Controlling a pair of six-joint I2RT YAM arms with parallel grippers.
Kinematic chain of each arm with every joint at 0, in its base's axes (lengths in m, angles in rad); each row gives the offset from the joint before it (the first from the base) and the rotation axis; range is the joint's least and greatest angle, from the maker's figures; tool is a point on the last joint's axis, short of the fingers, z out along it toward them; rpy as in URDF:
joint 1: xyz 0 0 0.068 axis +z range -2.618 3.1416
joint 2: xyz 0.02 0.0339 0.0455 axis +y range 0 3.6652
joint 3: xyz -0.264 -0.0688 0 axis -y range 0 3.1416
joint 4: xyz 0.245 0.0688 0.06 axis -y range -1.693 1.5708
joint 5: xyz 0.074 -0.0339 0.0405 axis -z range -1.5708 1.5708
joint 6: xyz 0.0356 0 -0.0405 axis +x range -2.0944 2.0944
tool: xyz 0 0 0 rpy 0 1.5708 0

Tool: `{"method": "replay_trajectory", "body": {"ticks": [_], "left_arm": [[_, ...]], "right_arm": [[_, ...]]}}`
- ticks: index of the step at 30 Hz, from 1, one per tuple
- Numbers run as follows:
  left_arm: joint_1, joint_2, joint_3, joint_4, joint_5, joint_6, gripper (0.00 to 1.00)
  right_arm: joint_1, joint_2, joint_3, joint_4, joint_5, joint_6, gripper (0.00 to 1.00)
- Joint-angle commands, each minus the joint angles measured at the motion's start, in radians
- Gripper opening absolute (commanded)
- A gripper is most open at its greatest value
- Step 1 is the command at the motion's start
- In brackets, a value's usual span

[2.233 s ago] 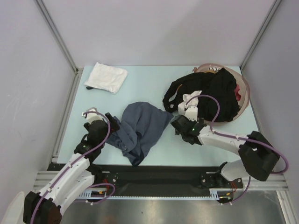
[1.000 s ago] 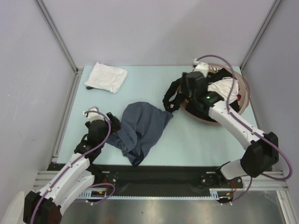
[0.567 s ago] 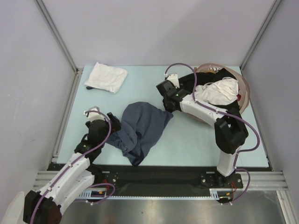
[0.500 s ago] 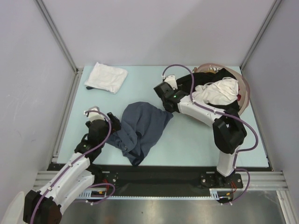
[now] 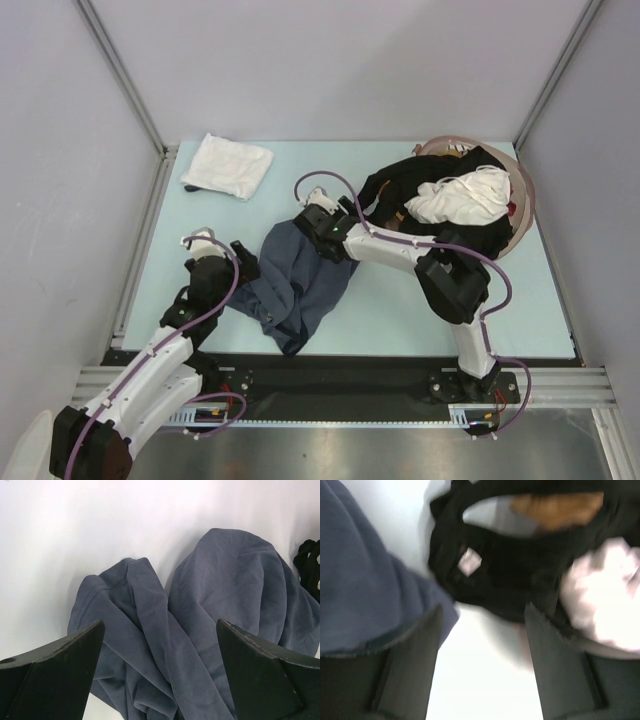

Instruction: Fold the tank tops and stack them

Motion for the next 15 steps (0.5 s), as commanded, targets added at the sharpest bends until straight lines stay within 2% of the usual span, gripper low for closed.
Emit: {"method": "replay_trajectory", "body": {"ticks": [1,5,9,12,15], "left_arm": [[-0.006,0.002,0.022,0.037,0.017,0.022,1.00],[-0.005,0.000,0.022,0.037,0.020,0.024,1.00],[-0.006,0.002,0.020,0.038,0.026,0.024,1.00],[-0.006,0.003,0.022,0.040,0.029,0.024,1.00],[-0.006,-0.003,0.022,0.037,0.029,0.024,1.00]], "right_arm": [[-0.021,0.017,0.004,0.004,0.015,-0.269,0.73],[-0.067,-0.023,0.020,-0.034,-0.122,-0.329,0.76],[-0.083,0.020,0.074,-0.108,-0.199,-0.460,0.76],[-0.076,0.079,0.131,-0.172,-0.216,-0.539,0.65],[-0.079,0.107,0.166,-0.249,-0.263,-0.603,0.65]]}}
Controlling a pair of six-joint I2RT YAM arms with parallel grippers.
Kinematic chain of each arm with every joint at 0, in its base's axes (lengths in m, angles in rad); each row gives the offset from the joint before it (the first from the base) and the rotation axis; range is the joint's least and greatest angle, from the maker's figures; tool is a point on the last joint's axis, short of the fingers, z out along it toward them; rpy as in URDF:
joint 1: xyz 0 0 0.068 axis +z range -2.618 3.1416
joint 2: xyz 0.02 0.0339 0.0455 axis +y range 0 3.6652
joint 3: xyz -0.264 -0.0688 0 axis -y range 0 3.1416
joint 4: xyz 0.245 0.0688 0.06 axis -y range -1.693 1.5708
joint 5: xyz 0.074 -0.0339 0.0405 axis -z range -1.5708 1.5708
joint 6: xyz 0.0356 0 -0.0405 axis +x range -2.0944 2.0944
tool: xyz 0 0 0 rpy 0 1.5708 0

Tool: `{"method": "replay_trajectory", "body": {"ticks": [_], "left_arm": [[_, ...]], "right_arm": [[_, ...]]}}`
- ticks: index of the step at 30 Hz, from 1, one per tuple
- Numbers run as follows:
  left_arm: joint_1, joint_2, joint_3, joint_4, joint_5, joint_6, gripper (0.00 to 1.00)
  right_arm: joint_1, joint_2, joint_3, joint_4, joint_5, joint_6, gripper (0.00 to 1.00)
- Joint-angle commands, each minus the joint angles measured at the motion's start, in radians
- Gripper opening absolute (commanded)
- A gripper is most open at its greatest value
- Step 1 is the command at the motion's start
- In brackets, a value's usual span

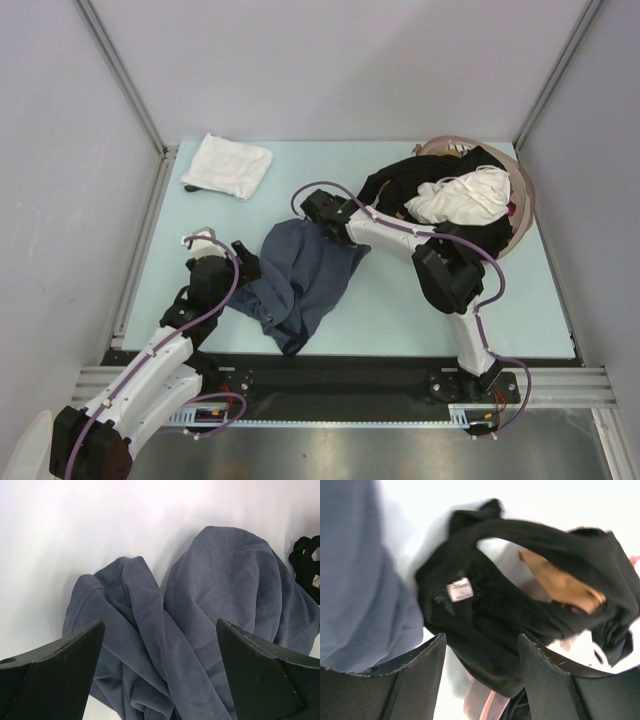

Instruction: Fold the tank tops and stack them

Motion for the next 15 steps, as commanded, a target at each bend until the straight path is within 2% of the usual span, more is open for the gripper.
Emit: {"method": "replay_trajectory", "body": {"ticks": [1,4,9,15], "left_arm": [[-0.006,-0.006,0.022,0.031,0.010,0.023,1.00],[-0.006,-0.009,0.022,0.030,0.012,0.023,1.00],[-0.006,-0.015,0.020,0.027,0.018,0.025,1.00],[-0.006,-0.026,0.020,0.025,0.012,0.028,1.00]], "right_arm": [[0.004,0.036,0.073,-0.154,-0.076,-0.134,0.66],[-0.009,0.068,0.157,-0.274,-0.179,-0.111,0.68],[-0.036,0.113,0.105,-0.254,-0.098,-0.149,0.66],[-0.062,0.099,0.061,-0.288,-0.138,-0.146,0.60]]}}
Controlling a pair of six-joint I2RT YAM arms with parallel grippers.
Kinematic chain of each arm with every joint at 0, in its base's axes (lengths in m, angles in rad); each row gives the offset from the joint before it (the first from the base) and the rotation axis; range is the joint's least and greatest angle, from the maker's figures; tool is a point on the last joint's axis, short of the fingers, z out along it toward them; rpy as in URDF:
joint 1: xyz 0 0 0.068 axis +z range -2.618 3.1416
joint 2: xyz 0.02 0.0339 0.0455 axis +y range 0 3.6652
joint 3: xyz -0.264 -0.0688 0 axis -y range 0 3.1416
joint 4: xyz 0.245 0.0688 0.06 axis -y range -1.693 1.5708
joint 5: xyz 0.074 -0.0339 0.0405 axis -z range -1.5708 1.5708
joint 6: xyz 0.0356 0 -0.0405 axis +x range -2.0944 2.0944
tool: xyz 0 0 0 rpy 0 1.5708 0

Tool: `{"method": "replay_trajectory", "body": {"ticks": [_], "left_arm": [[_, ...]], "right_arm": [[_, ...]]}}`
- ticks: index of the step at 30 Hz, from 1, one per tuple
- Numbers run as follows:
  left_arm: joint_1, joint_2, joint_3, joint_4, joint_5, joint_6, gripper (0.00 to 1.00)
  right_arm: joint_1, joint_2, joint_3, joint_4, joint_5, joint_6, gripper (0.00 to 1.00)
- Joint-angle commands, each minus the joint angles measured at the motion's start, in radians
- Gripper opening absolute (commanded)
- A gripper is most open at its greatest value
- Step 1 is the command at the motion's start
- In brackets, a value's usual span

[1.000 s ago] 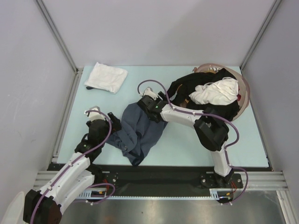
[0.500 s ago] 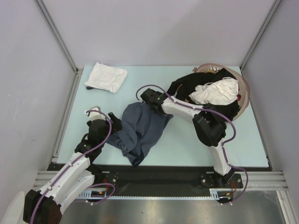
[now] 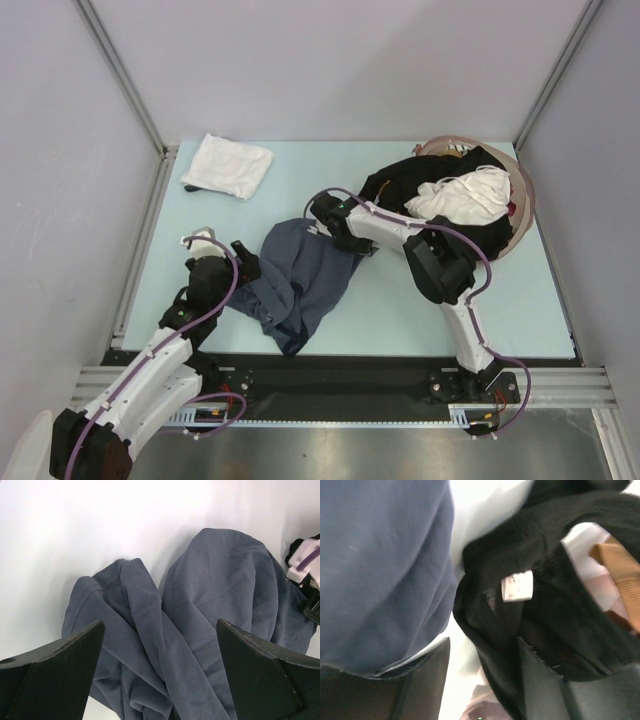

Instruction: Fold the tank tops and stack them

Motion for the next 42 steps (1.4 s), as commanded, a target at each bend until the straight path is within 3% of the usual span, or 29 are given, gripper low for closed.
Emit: {"method": "replay_trajectory", "body": {"ticks": [1,2,3,4,9,13,16,18,23,28,32,33,36,38,42], "left_arm": [[-0.006,-0.015,0.020,0.024,0.009,0.025,1.00],[-0.006,-0.015,0.020,0.026,0.009,0.025,1.00],[-0.005,-0.013,0.020,0.027,0.010,0.025,1.00],[-0.006,-0.015,0.020,0.029,0.012,0.025,1.00],[-0.006,-0.009,0.020,0.027,0.013,0.025,1.00],[-0.006,-0.015,0.017,0.030,0.012,0.027,1.00],[-0.006,-0.013,0.019,0.033,0.013,0.025,1.00],[-0.006,-0.010,0.019,0.033,0.013,0.027,1.00],[-0.006,-0.009,0.019,0.035,0.016,0.025,1.00],[-0.006,-0.009,0.016,0.038,0.020,0.027,1.00],[-0.006,-0.006,0.016,0.038,0.021,0.027,1.00],[-0.006,-0.006,0.017,0.039,0.021,0.027,1.00],[-0.005,-0.010,0.017,0.038,0.020,0.030,1.00],[-0.005,-0.010,0.017,0.036,0.018,0.030,1.00],[-0.006,-0.013,0.016,0.036,0.021,0.030,1.00]], "right_arm": [[-0.016,-0.021,-0.029,-0.030,0.003,-0.064,0.59],[-0.020,-0.020,-0.033,-0.013,0.029,-0.072,0.24],[-0.021,-0.015,-0.017,0.001,0.045,-0.078,0.06],[-0.017,-0.010,0.003,0.000,0.056,-0.069,0.00],[0.028,-0.093,0.077,0.136,0.043,-0.101,0.00],[0.011,-0.223,0.094,0.376,0.004,-0.072,0.00],[-0.079,-0.348,0.083,0.503,-0.100,0.106,0.00],[-0.171,-0.447,0.059,0.565,-0.072,0.263,0.00],[-0.328,-0.711,-0.228,0.696,-0.003,0.485,0.00],[-0.515,-0.891,-0.450,0.641,0.045,0.767,0.00],[-0.540,-0.922,-0.578,0.640,-0.027,0.780,0.00],[-0.540,-0.919,-0.578,0.623,-0.036,0.780,0.10],[-0.541,-0.912,-0.576,0.525,-0.016,0.833,0.63],[-0.537,-0.946,-0.602,0.488,-0.059,0.858,0.66],[-0.507,-1.000,-0.720,0.429,-0.162,0.945,0.64]]}}
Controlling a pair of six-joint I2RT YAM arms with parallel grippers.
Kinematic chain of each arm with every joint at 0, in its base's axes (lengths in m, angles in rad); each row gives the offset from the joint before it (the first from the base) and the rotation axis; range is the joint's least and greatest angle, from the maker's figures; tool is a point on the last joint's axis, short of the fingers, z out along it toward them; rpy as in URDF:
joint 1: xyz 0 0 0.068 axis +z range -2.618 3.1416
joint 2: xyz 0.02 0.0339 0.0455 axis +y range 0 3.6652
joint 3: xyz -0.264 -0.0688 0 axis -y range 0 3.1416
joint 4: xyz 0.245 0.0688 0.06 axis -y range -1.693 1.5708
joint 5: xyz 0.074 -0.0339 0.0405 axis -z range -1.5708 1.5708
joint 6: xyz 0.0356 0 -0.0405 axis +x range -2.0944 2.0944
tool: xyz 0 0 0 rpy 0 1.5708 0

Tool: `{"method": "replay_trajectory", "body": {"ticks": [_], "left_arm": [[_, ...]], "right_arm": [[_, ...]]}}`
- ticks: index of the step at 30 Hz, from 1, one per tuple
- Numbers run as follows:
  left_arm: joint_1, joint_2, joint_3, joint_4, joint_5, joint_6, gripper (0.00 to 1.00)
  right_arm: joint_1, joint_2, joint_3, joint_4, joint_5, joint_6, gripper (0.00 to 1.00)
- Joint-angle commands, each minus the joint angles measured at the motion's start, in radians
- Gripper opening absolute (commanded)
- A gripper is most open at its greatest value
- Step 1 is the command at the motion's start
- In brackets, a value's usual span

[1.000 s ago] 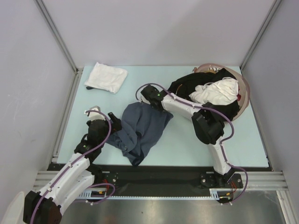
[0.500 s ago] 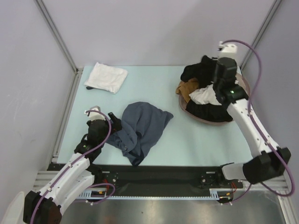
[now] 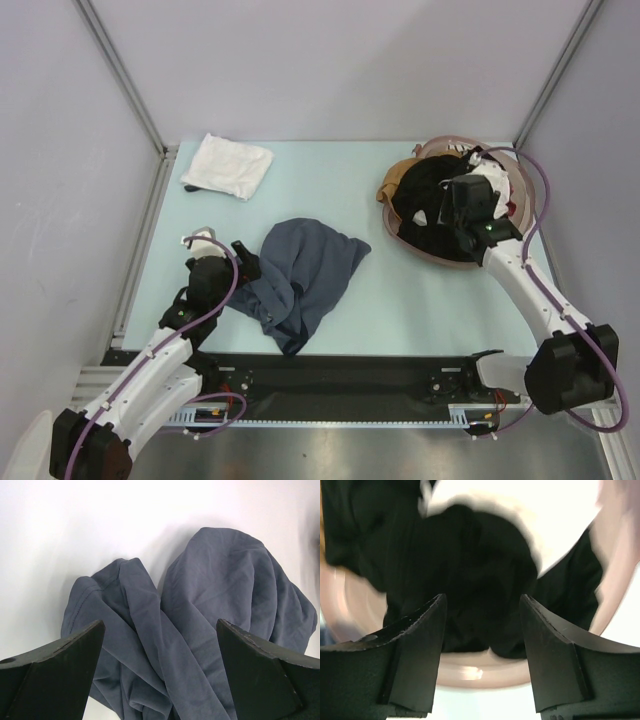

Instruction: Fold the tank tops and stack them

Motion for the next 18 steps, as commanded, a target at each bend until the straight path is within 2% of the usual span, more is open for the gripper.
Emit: {"method": "replay_trajectory", "body": {"ticks": [1,9,11,15,18], "left_arm": [[-0.006,-0.011,0.017,0.036,0.016,0.024,1.00],[-0.006,-0.011,0.017,0.039,0.025,0.024,1.00],[-0.006,-0.012,0.016,0.040,0.023,0.024,1.00],[-0.006,-0.012,0.016,0.040,0.025,0.026,1.00],[-0.005,-0.008,0.016,0.040,0.026,0.026,1.00]], "right_arm": [[0.004,-0.061,-0.054,-0.097,-0.083,0.133,0.64],[-0.070,0.029,-0.080,-0.143,-0.118,0.197,0.66],[-0.067,-0.011,-0.108,-0.115,-0.136,0.202,0.67],[-0.006,-0.126,-0.145,-0.088,-0.161,0.187,0.79],[0.085,-0.150,-0.125,-0.154,-0.127,0.123,0.79]]}}
